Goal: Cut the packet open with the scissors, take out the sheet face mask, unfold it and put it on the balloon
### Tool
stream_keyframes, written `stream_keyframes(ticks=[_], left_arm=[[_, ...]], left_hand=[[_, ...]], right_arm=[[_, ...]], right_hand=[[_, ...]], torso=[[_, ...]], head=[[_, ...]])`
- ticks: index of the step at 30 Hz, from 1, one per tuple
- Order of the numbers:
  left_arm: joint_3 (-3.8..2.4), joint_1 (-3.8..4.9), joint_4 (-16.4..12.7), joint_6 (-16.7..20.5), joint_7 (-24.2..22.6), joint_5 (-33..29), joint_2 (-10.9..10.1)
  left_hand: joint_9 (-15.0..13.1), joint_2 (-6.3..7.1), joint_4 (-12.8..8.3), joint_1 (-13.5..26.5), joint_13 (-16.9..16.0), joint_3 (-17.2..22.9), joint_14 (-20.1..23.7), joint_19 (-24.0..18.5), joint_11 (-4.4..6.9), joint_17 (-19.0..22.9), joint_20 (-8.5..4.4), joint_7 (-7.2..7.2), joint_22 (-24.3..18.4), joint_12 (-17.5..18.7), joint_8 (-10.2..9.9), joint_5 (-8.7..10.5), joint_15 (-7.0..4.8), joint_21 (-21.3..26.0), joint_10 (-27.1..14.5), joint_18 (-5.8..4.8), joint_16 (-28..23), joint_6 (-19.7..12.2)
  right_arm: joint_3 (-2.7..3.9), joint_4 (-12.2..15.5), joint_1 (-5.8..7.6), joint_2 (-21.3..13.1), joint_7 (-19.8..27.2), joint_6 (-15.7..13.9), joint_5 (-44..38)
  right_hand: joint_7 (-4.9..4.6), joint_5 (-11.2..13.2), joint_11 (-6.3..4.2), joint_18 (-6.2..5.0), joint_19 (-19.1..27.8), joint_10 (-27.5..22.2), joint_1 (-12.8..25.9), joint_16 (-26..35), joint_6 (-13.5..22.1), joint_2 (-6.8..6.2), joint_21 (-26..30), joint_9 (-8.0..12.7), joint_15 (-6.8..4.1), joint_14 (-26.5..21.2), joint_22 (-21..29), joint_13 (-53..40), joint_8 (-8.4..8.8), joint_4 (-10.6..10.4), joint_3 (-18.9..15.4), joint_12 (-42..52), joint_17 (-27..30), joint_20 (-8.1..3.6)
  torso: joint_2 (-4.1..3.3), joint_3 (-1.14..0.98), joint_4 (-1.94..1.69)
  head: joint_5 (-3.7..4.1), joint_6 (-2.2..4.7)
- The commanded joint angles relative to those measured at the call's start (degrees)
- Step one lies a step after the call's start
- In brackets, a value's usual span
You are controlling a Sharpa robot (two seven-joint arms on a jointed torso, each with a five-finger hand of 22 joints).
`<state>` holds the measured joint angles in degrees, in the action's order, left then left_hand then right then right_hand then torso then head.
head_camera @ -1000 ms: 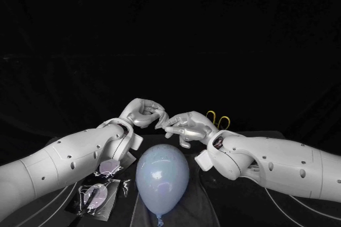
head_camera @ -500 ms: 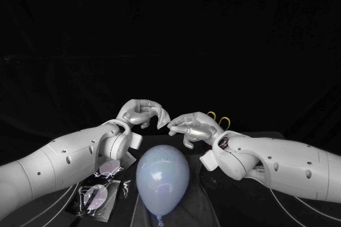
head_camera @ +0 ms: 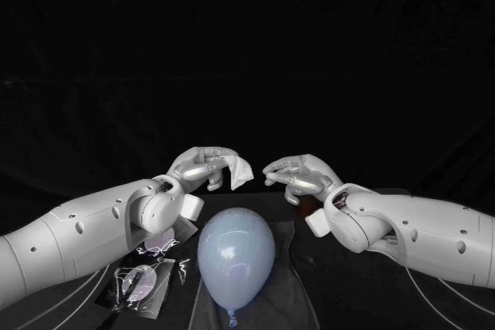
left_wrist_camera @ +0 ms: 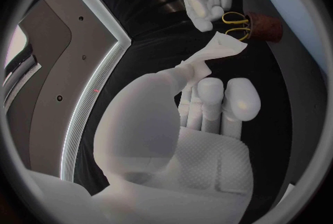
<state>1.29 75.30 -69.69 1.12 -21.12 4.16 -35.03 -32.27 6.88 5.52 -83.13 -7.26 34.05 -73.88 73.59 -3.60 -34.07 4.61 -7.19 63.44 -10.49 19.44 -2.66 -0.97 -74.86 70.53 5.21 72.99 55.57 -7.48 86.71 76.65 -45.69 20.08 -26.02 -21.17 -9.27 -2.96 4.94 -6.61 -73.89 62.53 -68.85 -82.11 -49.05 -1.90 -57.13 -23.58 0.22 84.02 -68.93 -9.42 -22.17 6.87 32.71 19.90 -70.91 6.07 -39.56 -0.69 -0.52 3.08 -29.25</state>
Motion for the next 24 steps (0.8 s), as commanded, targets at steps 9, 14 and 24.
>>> stream_keyframes(ticks=[9, 14, 24], left_arm=[[-0.12, 0.04, -3.06, -8.0, 1.17, -4.71, -1.45], [-0.12, 0.04, -3.32, -7.77, 1.07, -4.84, -1.54], [-0.13, 0.04, -2.75, -6.43, 0.73, -4.79, -1.49]], left_hand=[[-3.48, -0.05, 0.01, 0.68, -0.09, -0.45, 0.4, -0.27, 0.42, -0.13, -0.04, 0.13, 0.05, -0.31, 0.21, -0.1, 0.15, 0.21, -0.06, 0.66, -0.31, 0.39], [-3.48, -0.05, 0.01, 0.68, -0.09, -0.45, 0.4, -0.27, 0.42, -0.13, -0.04, 0.13, 0.05, -0.31, 0.21, -0.1, 0.15, 0.21, -0.06, 0.66, -0.31, 0.39], [-3.5, -0.15, -0.03, 0.66, -0.08, -0.47, 0.36, -0.28, 0.47, -0.29, -0.04, 0.16, 0.05, -0.29, 0.21, -0.1, 0.13, 0.23, -0.05, 0.66, -0.28, 0.37]], right_arm=[[-0.16, -1.34, -0.68, 1.15, -2.71, -1.65, -0.72], [-0.24, -0.82, -0.96, 1.2, -3.07, 1.29, -0.89], [-0.27, 1.98, -1.4, 0.02, -1.48, 7.26, 0.79]], right_hand=[[-1.93, 0.15, 1.82, -0.88, 1.26, -3.46, 1.93, 0.63, 2.94, -2.73, 2.83, 1.43, 1.58, 1.24, 1.99, 1.54, 3.26, -1.22, -2.52, -2.64, 1.82, 1.12], [-2.72, 0.1, 2.69, -1.35, 2.86, -5.31, 2.51, 1.33, 4.34, -5.12, 5.42, 1.91, 2.44, 0.37, 3.64, 2.37, 4.5, -1.53, -5.25, -3.49, 3.49, 1.99], [-3.16, -1.63, 3.25, -1.82, 4.52, -7.14, 0.71, 1.63, 4.42, -5.57, 7.53, 2.05, 3.06, -0.81, 4.97, 3.48, 5.01, -1.06, -7.94, -3.68, 4.88, 2.81]], torso=[[-0.01, 0.01, -0.04], [0.03, 0.04, -0.08], [0.09, 0.01, -0.04]], head=[[0.22, -1.02], [0.34, -1.24], [0.34, -1.49]])
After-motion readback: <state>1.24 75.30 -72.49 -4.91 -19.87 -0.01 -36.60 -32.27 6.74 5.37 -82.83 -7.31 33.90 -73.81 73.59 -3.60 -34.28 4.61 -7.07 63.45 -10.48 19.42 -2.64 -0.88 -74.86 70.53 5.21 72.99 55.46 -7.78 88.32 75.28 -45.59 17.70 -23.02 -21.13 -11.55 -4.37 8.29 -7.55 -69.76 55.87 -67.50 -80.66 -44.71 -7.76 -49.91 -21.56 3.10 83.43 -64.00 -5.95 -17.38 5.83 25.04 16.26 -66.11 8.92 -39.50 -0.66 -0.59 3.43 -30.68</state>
